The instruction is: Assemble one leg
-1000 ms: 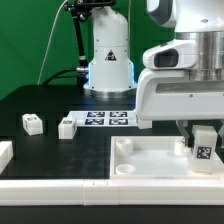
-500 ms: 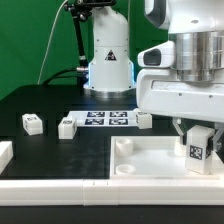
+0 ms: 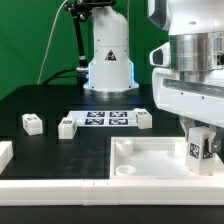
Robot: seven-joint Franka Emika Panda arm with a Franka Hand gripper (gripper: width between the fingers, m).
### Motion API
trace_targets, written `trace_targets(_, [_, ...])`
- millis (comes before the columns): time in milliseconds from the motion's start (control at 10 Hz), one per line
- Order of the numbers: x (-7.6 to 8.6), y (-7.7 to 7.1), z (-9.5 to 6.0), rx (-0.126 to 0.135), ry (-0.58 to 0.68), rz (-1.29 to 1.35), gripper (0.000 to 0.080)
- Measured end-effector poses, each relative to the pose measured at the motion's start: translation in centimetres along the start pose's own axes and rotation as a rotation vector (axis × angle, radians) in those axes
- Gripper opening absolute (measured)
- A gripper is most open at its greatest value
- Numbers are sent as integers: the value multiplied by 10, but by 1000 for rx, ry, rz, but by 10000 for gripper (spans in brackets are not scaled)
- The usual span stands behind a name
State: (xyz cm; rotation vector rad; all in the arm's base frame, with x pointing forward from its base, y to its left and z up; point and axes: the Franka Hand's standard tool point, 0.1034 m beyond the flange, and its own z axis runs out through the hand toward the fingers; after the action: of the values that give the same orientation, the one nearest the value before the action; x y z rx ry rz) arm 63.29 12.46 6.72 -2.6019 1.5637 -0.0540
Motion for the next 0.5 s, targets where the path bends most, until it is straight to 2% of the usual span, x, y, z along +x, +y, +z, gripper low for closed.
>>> trace_targets(100, [0,0,0,0,-1,-27,388])
trace_targets(200, [-1,0,0,-1,-4,-48,551])
trace_targets(300, [-1,0,-1,-14,-11,-132,551])
trace_targets(400, [-2,0,0,-30,-21,-281,631])
trace_targets(500, [-3,-2,0,-39,-17,-408,631])
